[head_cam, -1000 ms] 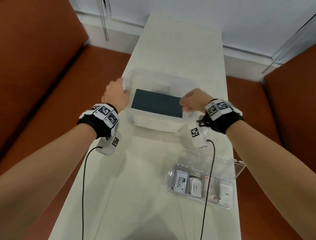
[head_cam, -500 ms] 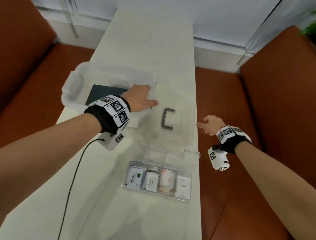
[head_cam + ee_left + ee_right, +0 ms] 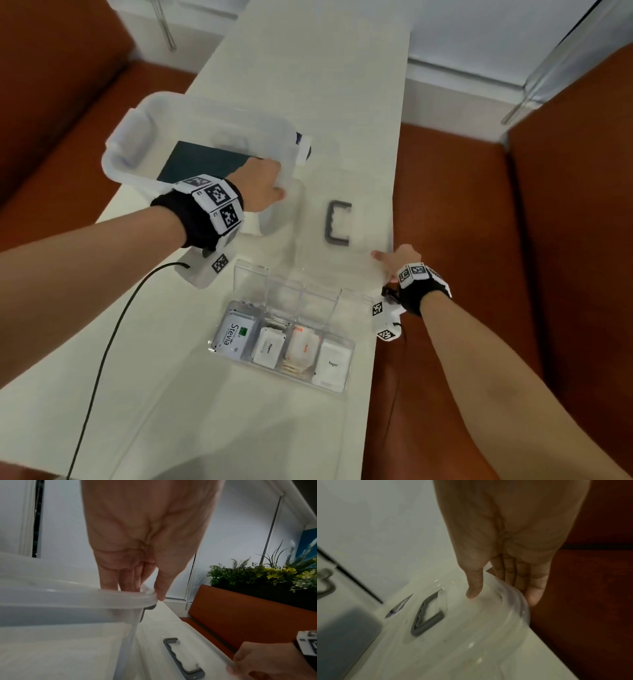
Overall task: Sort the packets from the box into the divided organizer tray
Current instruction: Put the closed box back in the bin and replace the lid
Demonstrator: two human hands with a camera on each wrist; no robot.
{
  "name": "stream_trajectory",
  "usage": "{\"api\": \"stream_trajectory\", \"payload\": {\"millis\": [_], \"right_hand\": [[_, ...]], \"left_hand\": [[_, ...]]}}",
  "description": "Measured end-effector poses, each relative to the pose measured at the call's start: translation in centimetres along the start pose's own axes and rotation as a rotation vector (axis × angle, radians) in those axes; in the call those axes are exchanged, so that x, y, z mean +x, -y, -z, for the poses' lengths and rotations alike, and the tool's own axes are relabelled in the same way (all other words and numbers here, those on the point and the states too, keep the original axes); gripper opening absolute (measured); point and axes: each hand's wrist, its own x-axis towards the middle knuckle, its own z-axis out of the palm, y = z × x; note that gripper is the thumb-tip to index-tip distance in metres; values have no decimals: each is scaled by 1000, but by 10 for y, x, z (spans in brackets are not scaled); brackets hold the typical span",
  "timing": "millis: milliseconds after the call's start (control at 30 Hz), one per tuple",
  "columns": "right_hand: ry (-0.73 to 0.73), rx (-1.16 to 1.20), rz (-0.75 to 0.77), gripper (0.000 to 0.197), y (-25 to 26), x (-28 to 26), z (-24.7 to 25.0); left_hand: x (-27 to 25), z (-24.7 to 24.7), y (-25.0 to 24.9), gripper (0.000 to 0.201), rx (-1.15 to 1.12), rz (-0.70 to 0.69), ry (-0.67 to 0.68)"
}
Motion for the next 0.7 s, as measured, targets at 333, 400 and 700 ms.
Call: {"api": "stream_trajectory", "payload": {"millis": [333, 400, 700], "right_hand": [[-214, 579, 165, 24, -32, -21, 69], [-323, 593, 257, 17, -27, -36, 94], [-480, 837, 655, 20, 45, -130, 163]], "left_hand": [[-1, 2, -4, 34, 3, 36, 35], [-3, 4, -3, 35, -8, 29, 42], [-14, 52, -4, 73, -513, -104, -220]]}}
